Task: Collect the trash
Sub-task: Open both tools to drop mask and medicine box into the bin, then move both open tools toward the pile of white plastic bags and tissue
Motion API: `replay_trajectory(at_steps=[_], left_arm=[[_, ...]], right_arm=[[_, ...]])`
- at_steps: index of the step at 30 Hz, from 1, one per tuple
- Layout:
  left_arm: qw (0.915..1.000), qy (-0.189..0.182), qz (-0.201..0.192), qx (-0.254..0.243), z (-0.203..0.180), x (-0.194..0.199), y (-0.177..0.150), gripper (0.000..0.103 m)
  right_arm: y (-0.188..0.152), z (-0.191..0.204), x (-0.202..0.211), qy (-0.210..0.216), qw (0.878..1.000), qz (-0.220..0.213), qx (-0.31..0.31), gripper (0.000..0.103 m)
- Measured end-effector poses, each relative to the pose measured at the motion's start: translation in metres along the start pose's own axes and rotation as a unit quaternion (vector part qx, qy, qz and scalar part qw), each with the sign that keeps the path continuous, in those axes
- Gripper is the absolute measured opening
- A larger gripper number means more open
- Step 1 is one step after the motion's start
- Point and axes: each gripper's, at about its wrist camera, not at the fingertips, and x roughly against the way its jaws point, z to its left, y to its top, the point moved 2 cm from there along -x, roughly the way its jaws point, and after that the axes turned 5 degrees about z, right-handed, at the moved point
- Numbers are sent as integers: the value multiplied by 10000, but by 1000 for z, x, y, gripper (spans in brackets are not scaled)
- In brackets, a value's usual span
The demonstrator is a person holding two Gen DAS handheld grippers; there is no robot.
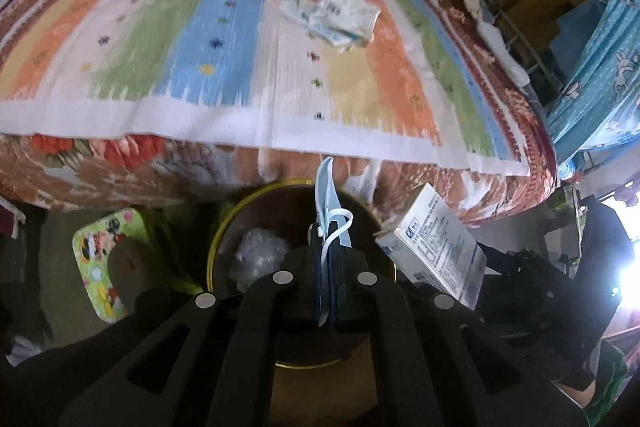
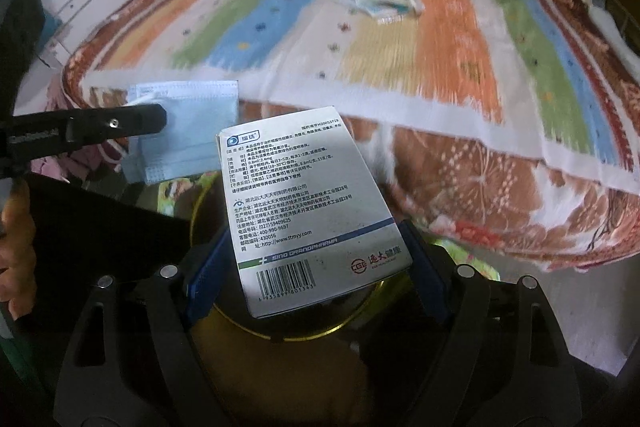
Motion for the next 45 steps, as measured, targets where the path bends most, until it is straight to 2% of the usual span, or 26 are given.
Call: replay_trajectory(at_steps=[2, 4, 5, 6, 13, 17, 19, 21, 26, 31, 36, 41, 45], left_arm=[[9999, 39, 115, 98, 2, -7, 1, 3], [9996, -14, 207, 189, 4, -12, 2, 13], [9992, -112, 270, 270, 6, -15, 3, 36], [9989, -200, 278, 321, 6, -16, 4, 51], [9977, -264, 104, 613, 14, -12, 21, 54], [9983, -140, -157, 549, 13, -2, 35, 64], [9984, -50, -283, 490, 12, 4, 44, 68], [9980, -129, -305, 542, 15, 6, 51, 73], [9968, -88, -234, 761, 26, 0, 76, 74], [9927, -66, -394, 1142, 42, -2, 98, 78], [9953, 130, -634, 715, 25, 1, 112, 89], [9932, 606, -902, 418, 20, -1, 138, 89], [9909, 930, -928, 293, 27, -10, 158, 89]], right_arm=[[0, -1, -8, 37, 9998, 172, -42, 76], [-1, 1, -18, 94, 9991, 414, -24, 76], [-1, 1, -23, 118, 9986, 510, -41, 77], [-1, 1, -27, 127, 9982, 576, -67, 77], [10, -3, -39, 161, 9971, 728, -160, 85], [18, -5, -38, 151, 9976, 669, -120, 87], [24, -7, -34, 138, 9981, 590, -126, 88], [31, -9, -29, 139, 9986, 483, -136, 90], [54, -20, -14, 148, 9994, 186, -243, 91], [73, -26, -6, 162, 9994, -16, -302, 94], [92, -27, -3, 76, 9994, -228, -260, 94], [114, -39, -4, -67, 9986, -386, -363, 94], [130, -50, -5, -136, 9974, -537, -453, 94]])
